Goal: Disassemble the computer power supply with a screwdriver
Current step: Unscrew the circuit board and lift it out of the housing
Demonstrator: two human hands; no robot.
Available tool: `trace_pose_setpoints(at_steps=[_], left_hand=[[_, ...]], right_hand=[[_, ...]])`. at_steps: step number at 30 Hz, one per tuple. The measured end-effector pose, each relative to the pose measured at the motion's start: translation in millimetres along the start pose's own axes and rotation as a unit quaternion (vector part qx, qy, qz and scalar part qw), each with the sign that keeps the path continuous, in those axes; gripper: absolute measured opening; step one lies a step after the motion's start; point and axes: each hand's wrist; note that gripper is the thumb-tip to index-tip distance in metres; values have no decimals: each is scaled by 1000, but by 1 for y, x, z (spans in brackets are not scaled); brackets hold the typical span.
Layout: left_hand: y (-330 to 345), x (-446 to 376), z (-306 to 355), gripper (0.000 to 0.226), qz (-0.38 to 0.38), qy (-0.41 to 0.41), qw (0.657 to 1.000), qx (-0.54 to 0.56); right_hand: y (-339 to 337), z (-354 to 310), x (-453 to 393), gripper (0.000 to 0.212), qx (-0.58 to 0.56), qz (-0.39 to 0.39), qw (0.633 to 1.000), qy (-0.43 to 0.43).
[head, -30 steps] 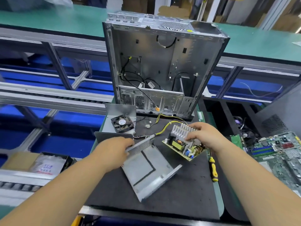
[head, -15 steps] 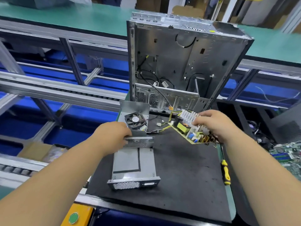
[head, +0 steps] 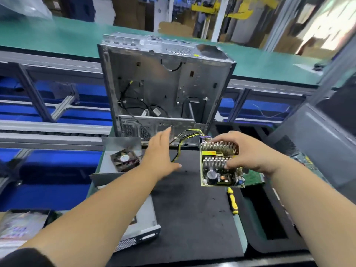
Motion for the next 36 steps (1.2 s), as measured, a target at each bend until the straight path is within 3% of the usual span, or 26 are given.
trace_pose_setpoints(at_steps=[2, 5, 9, 12, 14, 18, 22, 26, 36], left_hand=[[8, -12, 5, 106, -15, -40, 999, 24], [16, -24, 8, 53, -57, -26, 998, 2], [27, -27, 23, 25, -158, -10, 976, 153], [25, -28, 34, 22, -182, -12, 962, 206], [15, -31, 37, 24, -178, -6, 969, 173], [-29, -45, 29, 18, -111, -12, 984, 138], [-83, -59, 8, 20, -54, 6, 998, -29], [-105, -59, -15, 18, -140, 29, 973, -181], [-106, -30, -100, 14, -177, -112, 953, -218]], right_hand=[[-3, 6, 7, 71, -1, 4, 1000, -3], [-4, 15, 14, 72, -8, 30, 999, -9], [-3, 24, 20, 71, -18, 64, 998, 2], [-4, 30, 20, 73, -37, 79, 996, 3], [-7, 34, 18, 75, -54, 81, 995, -1], [-10, 42, 5, 75, -71, 70, 995, 1], [3, 39, -16, 75, -42, 40, 998, 5], [28, 30, -41, 75, -29, -4, 1000, 3], [108, 4, -107, 73, -62, -94, 994, -9]])
Point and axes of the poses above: each hand's wrist, its own x-axis away from the middle knuckle, its own y-axis out of the palm, z = x × y, and after that the axes turned 9 degrees about -x, right-handed
